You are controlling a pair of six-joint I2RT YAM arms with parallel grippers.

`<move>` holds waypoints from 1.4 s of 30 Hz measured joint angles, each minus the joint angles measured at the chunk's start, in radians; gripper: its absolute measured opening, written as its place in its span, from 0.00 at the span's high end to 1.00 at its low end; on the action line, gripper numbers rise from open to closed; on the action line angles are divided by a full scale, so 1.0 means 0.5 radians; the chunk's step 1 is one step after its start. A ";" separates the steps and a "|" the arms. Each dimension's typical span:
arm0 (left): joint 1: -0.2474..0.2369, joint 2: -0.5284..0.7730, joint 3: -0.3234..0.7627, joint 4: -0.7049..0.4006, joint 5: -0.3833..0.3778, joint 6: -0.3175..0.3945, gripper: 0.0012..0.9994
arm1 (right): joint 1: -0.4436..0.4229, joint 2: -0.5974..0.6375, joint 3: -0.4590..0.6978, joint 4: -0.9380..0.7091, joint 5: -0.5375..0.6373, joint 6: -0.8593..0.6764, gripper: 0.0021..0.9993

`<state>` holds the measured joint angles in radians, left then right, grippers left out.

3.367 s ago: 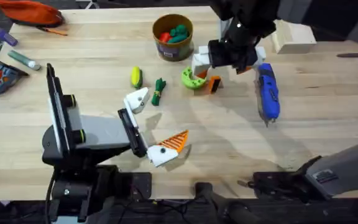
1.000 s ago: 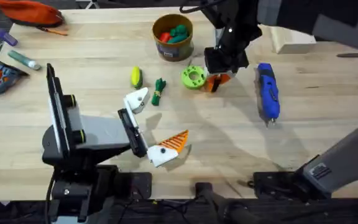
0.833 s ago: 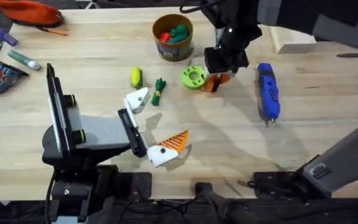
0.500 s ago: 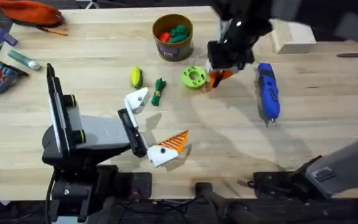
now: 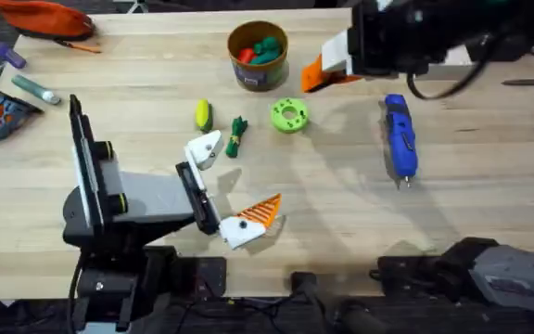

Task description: Pick up the gripper from the table and insert it into the empty holder that is missing its gripper. Then pick up a screw, insert it into the mounting hole, and use the screwdriver to tighten it. Finally, clean up the table by picking up the vegetable and placing it into the bucket.

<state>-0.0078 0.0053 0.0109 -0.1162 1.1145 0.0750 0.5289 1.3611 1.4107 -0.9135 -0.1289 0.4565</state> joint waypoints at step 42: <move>0.000 0.000 0.000 -0.001 0.000 0.000 0.01 | -0.553 -0.001 -1.904 3.181 -2.492 1.061 0.99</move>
<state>-0.0078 0.0051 0.0109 -0.1165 1.1145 0.0750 0.2522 1.3607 0.4587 0.6769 -1.3747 0.9870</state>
